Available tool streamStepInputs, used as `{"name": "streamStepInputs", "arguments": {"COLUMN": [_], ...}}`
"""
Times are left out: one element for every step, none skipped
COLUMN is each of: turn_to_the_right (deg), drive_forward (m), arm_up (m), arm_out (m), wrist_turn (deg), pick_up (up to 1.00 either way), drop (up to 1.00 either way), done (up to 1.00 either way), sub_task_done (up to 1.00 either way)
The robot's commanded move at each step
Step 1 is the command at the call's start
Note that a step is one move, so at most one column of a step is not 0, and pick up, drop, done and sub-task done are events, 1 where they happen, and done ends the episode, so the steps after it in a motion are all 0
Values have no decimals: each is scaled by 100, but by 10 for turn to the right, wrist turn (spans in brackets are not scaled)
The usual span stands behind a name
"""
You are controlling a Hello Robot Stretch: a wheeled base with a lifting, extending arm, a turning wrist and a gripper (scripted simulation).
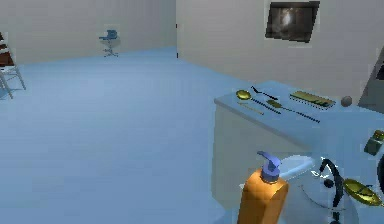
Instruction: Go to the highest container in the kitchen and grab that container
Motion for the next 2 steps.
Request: {"name": "streamStepInputs", "arguments": {"turn_to_the_right": [-90, 0], "drive_forward": [0, 0], "arm_up": [0, 50], "arm_out": [0, 0], "wrist_turn": [0, 0], "pick_up": [0, 0], "drop": [0, 0], "done": [0, 0], "sub_task_done": [0, 0]}}
